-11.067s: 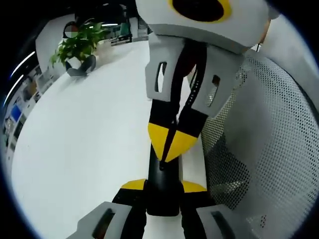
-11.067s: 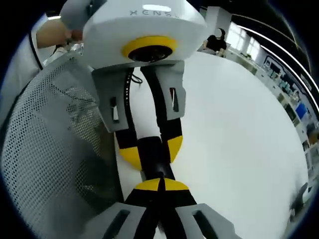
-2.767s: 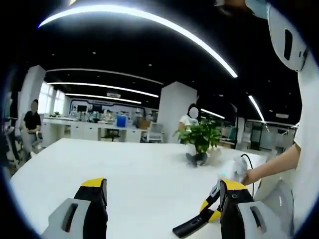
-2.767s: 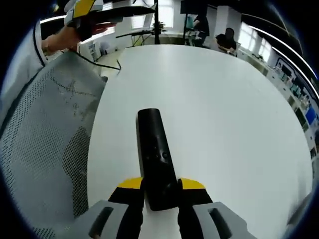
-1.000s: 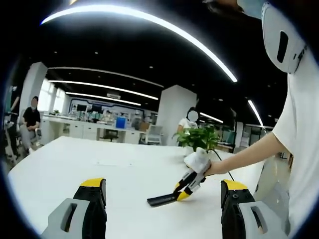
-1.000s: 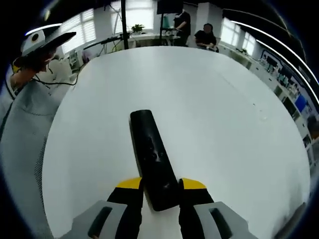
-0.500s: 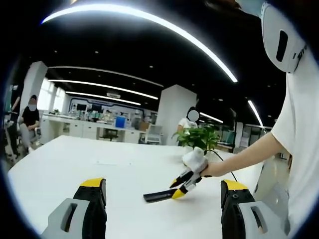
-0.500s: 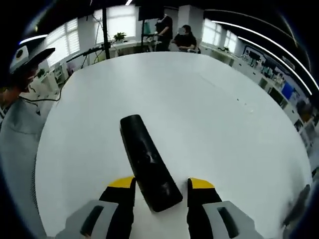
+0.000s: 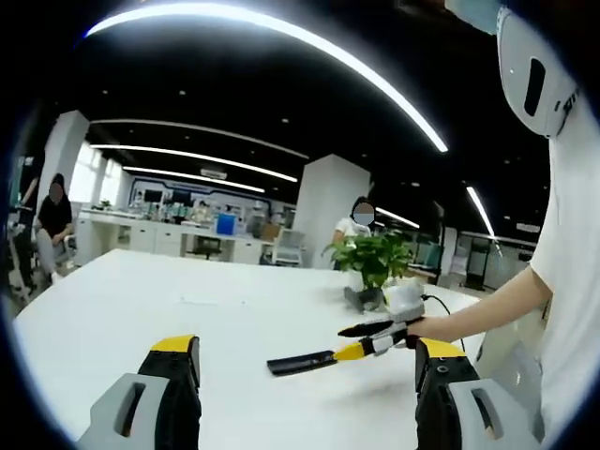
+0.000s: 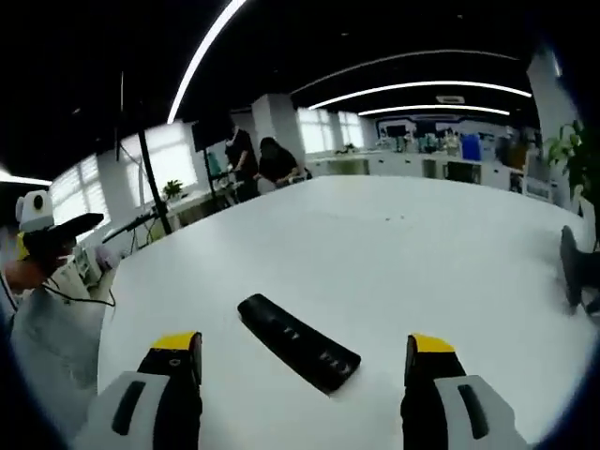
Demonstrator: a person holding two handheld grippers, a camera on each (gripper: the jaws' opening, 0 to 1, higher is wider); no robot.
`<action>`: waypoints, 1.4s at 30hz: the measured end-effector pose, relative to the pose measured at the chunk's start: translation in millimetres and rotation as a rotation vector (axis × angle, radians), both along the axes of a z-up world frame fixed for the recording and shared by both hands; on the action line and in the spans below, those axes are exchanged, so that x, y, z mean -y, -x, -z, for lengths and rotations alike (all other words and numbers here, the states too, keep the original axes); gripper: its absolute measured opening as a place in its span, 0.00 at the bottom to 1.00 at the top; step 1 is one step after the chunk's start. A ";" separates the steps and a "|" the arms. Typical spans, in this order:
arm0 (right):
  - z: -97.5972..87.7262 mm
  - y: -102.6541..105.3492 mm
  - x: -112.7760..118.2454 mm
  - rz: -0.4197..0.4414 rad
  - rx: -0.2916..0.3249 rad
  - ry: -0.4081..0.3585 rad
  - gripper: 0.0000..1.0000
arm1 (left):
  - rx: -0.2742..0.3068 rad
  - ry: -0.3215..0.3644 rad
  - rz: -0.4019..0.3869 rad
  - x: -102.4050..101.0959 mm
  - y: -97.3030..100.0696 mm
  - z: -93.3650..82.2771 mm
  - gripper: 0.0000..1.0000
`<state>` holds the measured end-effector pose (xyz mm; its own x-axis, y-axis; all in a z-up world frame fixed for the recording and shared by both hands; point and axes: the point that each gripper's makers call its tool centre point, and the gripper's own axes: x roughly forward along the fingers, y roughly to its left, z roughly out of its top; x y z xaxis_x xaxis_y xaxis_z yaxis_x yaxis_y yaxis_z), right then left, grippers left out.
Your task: Press the specified remote control buttons in sequence, fully releasing each button before pressing the next.
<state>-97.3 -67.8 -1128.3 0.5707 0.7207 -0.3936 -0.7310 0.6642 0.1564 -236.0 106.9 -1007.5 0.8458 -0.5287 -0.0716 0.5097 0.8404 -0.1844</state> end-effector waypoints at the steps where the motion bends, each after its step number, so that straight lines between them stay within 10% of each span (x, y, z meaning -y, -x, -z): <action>1: -4.5 3.3 1.0 0.005 0.009 -0.013 0.93 | -0.001 0.002 0.000 0.4 -0.2 -0.1 0.99; 27: -83.9 102.2 58.0 0.269 0.125 -0.148 0.98 | 0.006 -0.011 -0.013 5.2 6.8 -1.7 0.99; 42: -112.1 141.0 66.7 0.295 0.236 -0.065 0.97 | 0.010 -0.074 -0.007 -8.3 23.1 0.2 0.99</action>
<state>-238.3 -134.5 -1016.2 0.8268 0.5311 -0.1852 -0.5308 0.8457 0.0557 -259.1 115.2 -1007.7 0.8505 -0.5160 -0.1018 0.5049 0.8552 -0.1170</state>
